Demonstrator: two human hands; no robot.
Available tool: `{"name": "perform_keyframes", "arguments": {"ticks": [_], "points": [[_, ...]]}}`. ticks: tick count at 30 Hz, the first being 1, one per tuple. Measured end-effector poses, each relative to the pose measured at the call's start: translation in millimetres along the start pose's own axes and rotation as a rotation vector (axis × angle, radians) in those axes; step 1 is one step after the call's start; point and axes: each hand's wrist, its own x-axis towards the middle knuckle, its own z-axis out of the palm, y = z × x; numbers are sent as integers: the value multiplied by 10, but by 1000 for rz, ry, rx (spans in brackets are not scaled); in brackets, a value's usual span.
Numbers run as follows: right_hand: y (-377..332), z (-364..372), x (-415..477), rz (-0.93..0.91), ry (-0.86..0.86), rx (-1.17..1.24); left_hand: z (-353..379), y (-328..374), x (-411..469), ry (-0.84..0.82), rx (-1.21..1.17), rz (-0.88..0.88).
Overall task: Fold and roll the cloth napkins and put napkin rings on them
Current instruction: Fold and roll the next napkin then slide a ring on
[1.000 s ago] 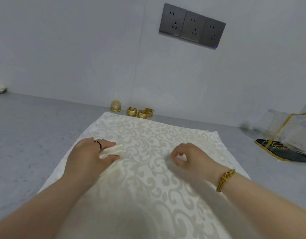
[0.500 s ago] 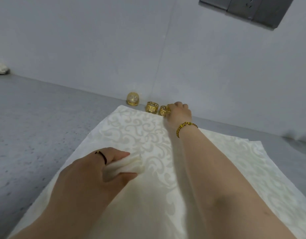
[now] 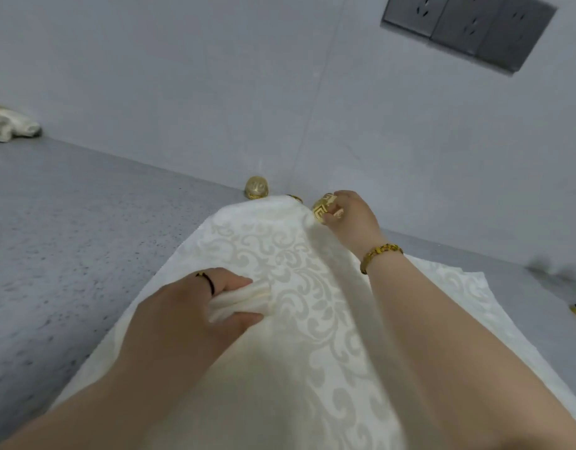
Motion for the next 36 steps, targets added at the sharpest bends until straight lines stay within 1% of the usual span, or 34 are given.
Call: {"name": "perform_keyframes", "arguments": {"ticks": [2, 3, 5, 7, 9, 11, 13, 16, 18, 20, 21, 24, 26, 28, 32, 36], "points": [[-56, -244, -287, -34, 51, 113, -5, 29, -40, -37, 22, -9], [-63, -330, -398, -40, 79, 158, -3, 7, -33, -12, 27, 14], [-81, -590, -678, -5, 125, 225, -6, 86, -97, -14, -2, 66], [-91, -819, -971, 88, 131, 339, 7, 102, -128, -54, 13, 100], [-137, -954, -1328, 165, 63, 419, 22, 141, -186, -83, 10, 131], [-175, -906, -1664, 184, -78, 416, 42, 163, -227, -113, -20, 150], [-202, -807, -1941, 206, -197, 422, 59, 179, -259, -177, -21, 155], [-209, -717, -2112, 216, -240, 386, 50, 207, -285, -326, 106, 166], [-207, -704, -2134, 205, -218, 333, 55, 207, -294, -370, 166, 155], [-244, -676, -2152, 198, -166, 344, 64, 191, -298, -354, 186, 175], [-275, -662, -2165, 199, -129, 410, 74, 187, -300, -326, 174, 190], [-347, -674, -2194, 219, -53, 754, 111, 261, -321, -232, 72, 210], [-382, -687, -2213, 236, -73, 973, 140, 343, -353, -172, -34, 175], [-414, -665, -2249, 224, -89, 1105, 175, 394, -394, -144, -145, 114], [-450, -637, -2270, 205, -36, 1212, 208, 455, -421, -115, -254, 40], [-429, -624, -2265, 140, -16, 1200, 225, 466, -397, -112, -340, -58]]}}
